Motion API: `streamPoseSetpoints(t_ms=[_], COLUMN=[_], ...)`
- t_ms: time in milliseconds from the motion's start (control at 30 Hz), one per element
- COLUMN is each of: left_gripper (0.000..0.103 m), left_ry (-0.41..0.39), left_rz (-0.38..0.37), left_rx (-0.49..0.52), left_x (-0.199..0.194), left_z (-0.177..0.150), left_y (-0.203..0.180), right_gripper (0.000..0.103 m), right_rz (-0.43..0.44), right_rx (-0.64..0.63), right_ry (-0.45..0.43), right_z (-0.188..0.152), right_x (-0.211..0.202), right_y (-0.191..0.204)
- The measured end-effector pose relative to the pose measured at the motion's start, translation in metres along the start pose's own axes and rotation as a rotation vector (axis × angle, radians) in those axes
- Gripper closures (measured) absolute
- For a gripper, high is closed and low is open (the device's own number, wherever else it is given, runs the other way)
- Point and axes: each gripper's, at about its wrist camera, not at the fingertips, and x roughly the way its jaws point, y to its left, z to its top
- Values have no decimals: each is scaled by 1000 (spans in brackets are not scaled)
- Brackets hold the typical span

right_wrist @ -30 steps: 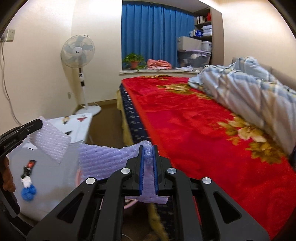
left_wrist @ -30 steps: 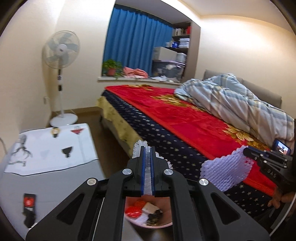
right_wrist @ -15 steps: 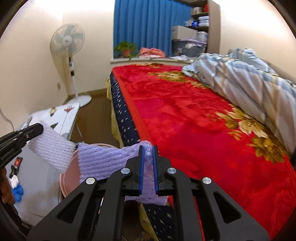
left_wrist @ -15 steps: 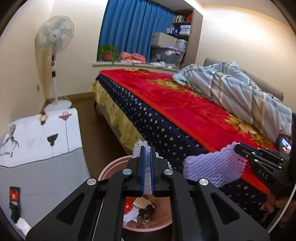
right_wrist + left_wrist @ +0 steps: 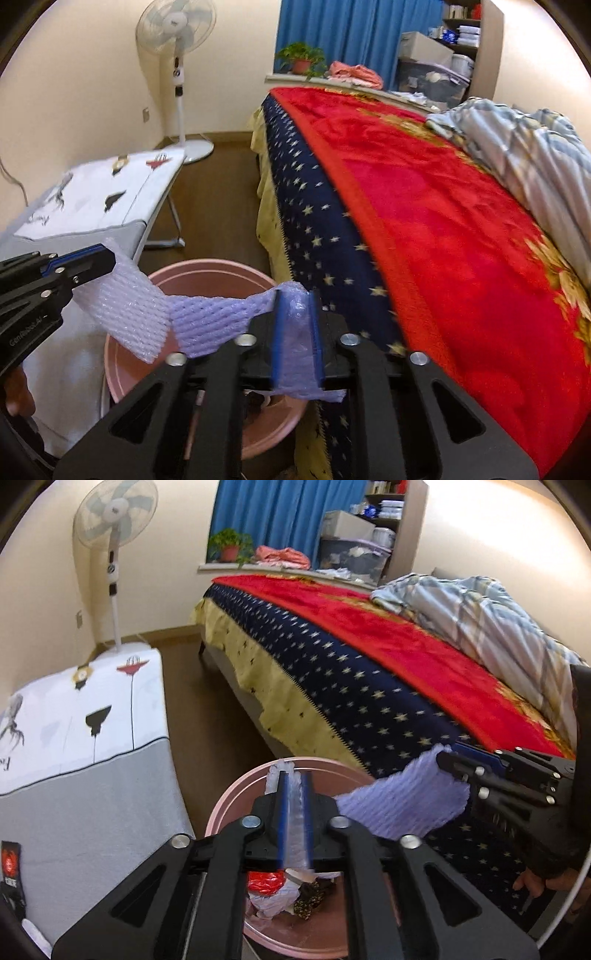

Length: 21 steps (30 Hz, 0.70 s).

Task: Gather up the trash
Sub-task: 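Open both tools to drop the mesh sleeves into the pink bin, then move both tools back over the blue bag and white tissue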

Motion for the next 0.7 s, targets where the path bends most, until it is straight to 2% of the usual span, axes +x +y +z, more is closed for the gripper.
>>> streamPoseSetpoints(t_ms=[33,67,100,133,200,367,433,500,600,700], left_gripper=[41,13,11,11,11,11,10,10,10,10], left_ry=[9,12,-13,-36,-27,-33,-39,-50,-73,-123], left_rz=[9,47,95,106,100,194,218,248,296,324], left_rx=[-10,-31,-58,-78,-101,-70,-62,-56,-66,-85], left_x=[4,6,4,2,0,-22,-38,-63,-102,-164], left_z=[0,-2,-4,-6,-10,-15,-15,-17,-22,-43], left_y=[2,6,11,16,24,31,32,32,32,27], right_gripper=[45,41,41,40,35,20,19,18,16,12], right_rz=[3,7,10,9,5,-3,8,15,30,82], right_rx=[-6,-21,-34,-51,-73,-95,-89,-76,-26,67], right_ry=[-4,-7,-2,1,-7,-72,-95,-119,-204,-272], right_z=[-1,-2,-2,-3,-4,-1,0,0,-1,-11], right_x=[3,4,5,6,3,-17,-30,-47,-95,-146], right_y=[3,7,10,13,17,26,29,31,33,32])
